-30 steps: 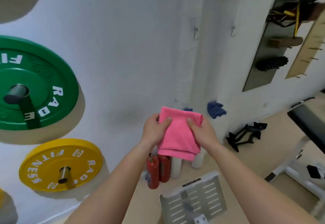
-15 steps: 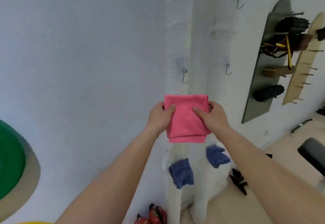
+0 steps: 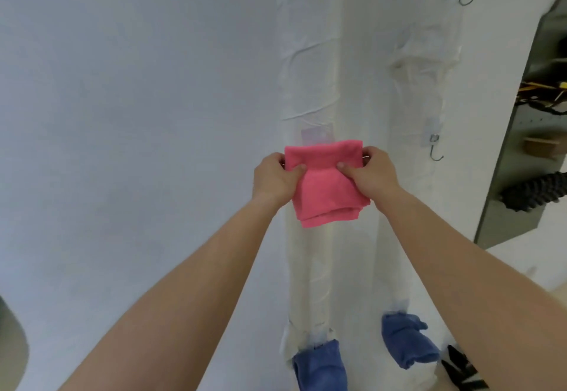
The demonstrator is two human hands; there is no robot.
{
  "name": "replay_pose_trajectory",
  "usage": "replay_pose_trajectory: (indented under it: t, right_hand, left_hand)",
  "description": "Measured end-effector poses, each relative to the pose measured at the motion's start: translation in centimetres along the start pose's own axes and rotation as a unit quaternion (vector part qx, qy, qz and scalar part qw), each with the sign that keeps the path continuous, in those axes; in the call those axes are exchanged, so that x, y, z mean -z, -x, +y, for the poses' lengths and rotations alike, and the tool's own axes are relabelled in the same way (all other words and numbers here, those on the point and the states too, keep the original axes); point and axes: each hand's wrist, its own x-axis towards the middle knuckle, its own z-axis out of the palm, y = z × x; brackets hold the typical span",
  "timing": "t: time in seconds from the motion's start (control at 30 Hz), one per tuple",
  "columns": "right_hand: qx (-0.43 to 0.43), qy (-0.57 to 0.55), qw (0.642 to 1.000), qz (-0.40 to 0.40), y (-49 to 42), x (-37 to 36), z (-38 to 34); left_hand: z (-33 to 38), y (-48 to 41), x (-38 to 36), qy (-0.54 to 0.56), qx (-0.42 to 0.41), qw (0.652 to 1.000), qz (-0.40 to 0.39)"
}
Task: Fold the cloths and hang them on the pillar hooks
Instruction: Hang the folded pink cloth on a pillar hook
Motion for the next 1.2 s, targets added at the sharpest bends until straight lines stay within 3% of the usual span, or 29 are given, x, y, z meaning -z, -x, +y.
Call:
replay_pose_trajectory:
  t: [0.13, 0.3, 0.4, 0.47, 0.57, 0.67, 0.77, 1.0, 1.2]
  right_hand:
    - [-0.015, -0.048, 0.998, -0.022, -0.5, -1.4, 2.3]
    - [0.001, -0.085, 0.996, -0.035, 0.4, -2.1, 4.2]
    - [0.093, -0.045, 0.993, -0.049, 0.6, -1.5, 3.9]
    - [0.172, 0.021, 0.983, -0.056, 0.9, -1.0, 3.4]
    - [0.214, 0.050, 0.972, -0.081, 1.5, -0.3, 3.2]
    - [0.158, 0.004, 0.978, -0.136, 2.5, 0.4, 3.1]
    - [0.159, -0.007, 0.973, -0.169, 3.0, 0.4, 3.5]
    - [0.160, -0.034, 0.977, -0.139, 3.8, -1.2, 4.1]
    - [0.152, 0.039, 0.981, -0.115, 3.3, -1.6, 3.9]
  left_hand:
    - [-1.5, -0.5, -1.0, 0.002, 0.018, 1.000, 0.017]
    - [-2.8, 0.8, -1.6, 0.082, 0.103, 0.991, -0.006]
    - [-2.9, 1.4, -1.8, -0.048, -0.020, 0.997, 0.059]
    - [-2.5, 1.9, -2.0, -0.132, -0.145, 0.976, 0.092]
    - [-2.5, 2.5, -2.1, -0.195, -0.249, 0.946, 0.069]
    - [-3.0, 3.1, -2.0, -0.155, -0.226, 0.961, 0.044]
    - [-3.0, 3.7, -2.2, -0.131, -0.169, 0.977, 0.015]
    - [-3.9, 3.8, -3.2, -0.205, -0.199, 0.958, 0.031]
    - [-2.7, 3.1, -2.0, -0.301, -0.207, 0.931, 0.018]
